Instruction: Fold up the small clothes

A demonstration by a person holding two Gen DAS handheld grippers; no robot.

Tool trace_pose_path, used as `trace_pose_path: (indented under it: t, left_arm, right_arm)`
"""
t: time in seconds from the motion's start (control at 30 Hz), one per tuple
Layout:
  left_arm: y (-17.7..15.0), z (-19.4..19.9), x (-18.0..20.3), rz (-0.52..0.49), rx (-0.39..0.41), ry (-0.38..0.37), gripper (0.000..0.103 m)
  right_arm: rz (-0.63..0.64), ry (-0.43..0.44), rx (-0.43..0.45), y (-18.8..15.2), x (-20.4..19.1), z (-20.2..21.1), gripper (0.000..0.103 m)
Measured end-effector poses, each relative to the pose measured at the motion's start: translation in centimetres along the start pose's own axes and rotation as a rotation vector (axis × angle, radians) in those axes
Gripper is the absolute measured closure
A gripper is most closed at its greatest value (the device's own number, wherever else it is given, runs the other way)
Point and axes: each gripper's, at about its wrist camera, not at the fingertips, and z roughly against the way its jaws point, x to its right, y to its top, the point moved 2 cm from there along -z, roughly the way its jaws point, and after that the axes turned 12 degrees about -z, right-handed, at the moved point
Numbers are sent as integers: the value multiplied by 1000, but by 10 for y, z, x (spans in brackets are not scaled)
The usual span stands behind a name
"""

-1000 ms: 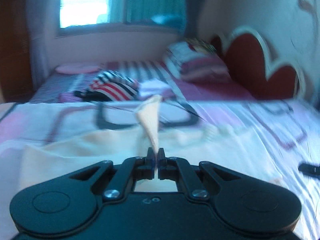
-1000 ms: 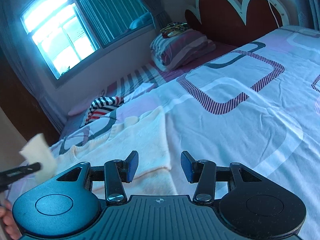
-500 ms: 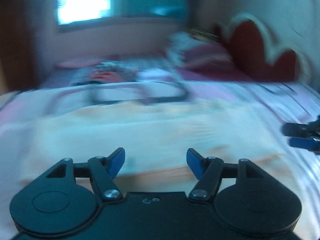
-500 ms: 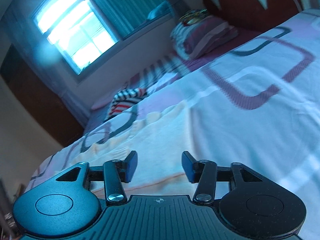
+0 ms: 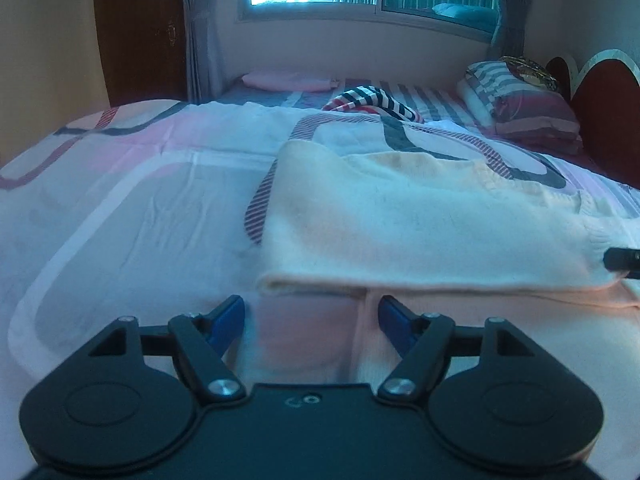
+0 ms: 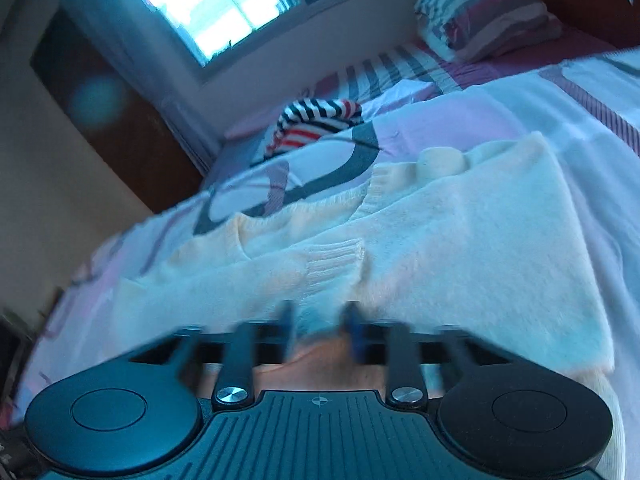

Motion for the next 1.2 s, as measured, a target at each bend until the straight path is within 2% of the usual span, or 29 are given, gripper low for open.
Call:
trace_pose_path:
  t: [0.13, 0.23, 0.3, 0.4, 0.53, 0.6, 0.97, 1.13, 1.17, 1.2]
  left_arm:
    - [3, -3, 4, -30, 7, -9, 32]
    - [0, -2, 2, -29, 17, -21, 31]
    - [1, -3, 2, -38, 14, -26, 32]
    - [3, -3, 3, -56, 14, -31, 34]
    - [6, -2, 8, -87, 18, -40, 45]
    - [6, -2, 10, -98, 19, -39, 47]
    - [5, -3, 10, -94, 17, -42, 47]
    - [8, -2, 7, -106, -4, -57, 46]
    - [11, 3, 5, -106, -7, -67, 46]
    - [13, 12, 3, -103, 28, -74, 42]
  right_arm:
    - [61, 9, 40, 5, -11, 12, 98]
    - [68, 33, 192, 16, -13, 58, 98]
    - [53, 11, 270, 21, -2, 85, 98]
    - [33, -54, 241, 21, 24, 90, 98]
    - [1, -80, 218, 16, 47, 90, 98]
    - [-6, -80, 216, 14, 50, 91, 98]
    - [-19, -121, 188, 6, 63, 86, 98]
    - [-20, -183, 143, 2, 73, 73, 98]
    - [-27, -195, 150, 2, 74, 75, 97]
    - [-39, -225, 184, 3, 74, 81, 88]
